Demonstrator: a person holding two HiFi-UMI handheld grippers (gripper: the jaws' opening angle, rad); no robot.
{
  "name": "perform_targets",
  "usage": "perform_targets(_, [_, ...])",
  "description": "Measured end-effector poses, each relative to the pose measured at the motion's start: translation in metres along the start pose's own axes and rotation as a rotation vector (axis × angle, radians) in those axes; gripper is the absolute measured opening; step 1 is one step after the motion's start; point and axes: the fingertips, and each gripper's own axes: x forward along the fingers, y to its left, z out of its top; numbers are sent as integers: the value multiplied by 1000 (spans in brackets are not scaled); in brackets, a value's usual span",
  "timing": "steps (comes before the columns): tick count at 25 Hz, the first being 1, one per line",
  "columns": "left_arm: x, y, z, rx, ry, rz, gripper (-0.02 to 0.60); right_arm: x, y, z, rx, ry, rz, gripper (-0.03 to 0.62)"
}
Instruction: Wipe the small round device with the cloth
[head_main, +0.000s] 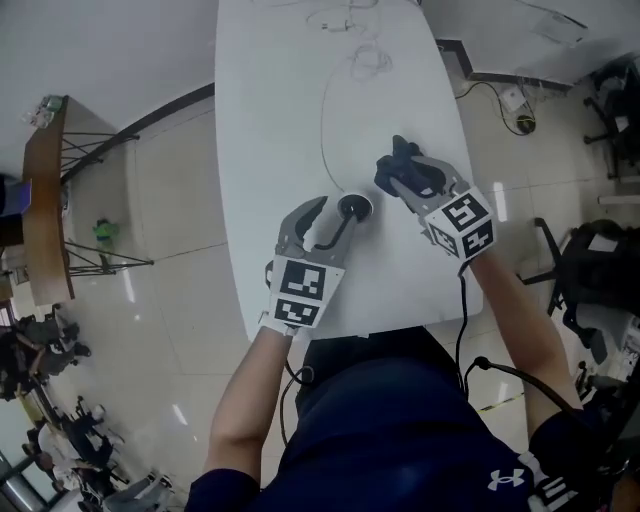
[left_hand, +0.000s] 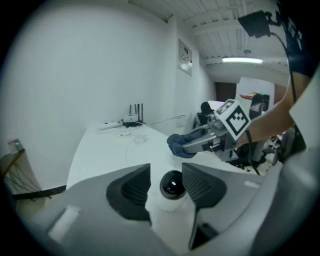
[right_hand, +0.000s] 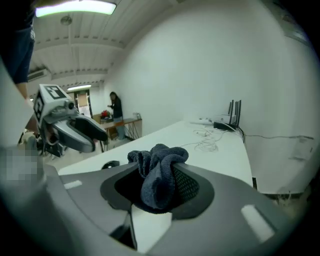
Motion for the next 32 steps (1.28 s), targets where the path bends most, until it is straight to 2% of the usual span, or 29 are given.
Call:
perform_targets(3, [10,-15,5,4,39,-263,198,-25,31,8,62,-95,4,156])
perform_targets(4, [13,-16,7,-10,44,-323,196,-28,43,10,58,-113,9,158])
perform_targets(5, [16,-15,11,-31,38,-363,191,-30,54,11,46,-125,5,158])
perform_targets(8, [22,-7,21,-101,10,-437,60,-29,67,11,68,-160,-71,158])
perform_targets(10, [25,-9,18,-98,30,-479,47,-27,68,7,140,-185,-130,158])
perform_targets(12, [30,-15,9,-60,75,-490,79,-21,71,-4,180,-176,-152,158])
perform_targets(15, [36,-17,-5,-1,135,-471,81,-13,74,-23,169,-137,-172,160])
perform_targets(21, [38,-19,-8,29,151,-474,84,-12,75,-58,177,-83,-217,161])
perform_targets(24, [38,-19,-9,35,157,-474,85,-4,81,-83,172,-8,-228,161])
perform_targets(28, [40,-20,-9,46,165,-463,86,9,90,-97,151,108,-247,161])
perform_targets(32, [39,-20,-9,66,156,-448,86,24,97,-109,51,261,-293,161])
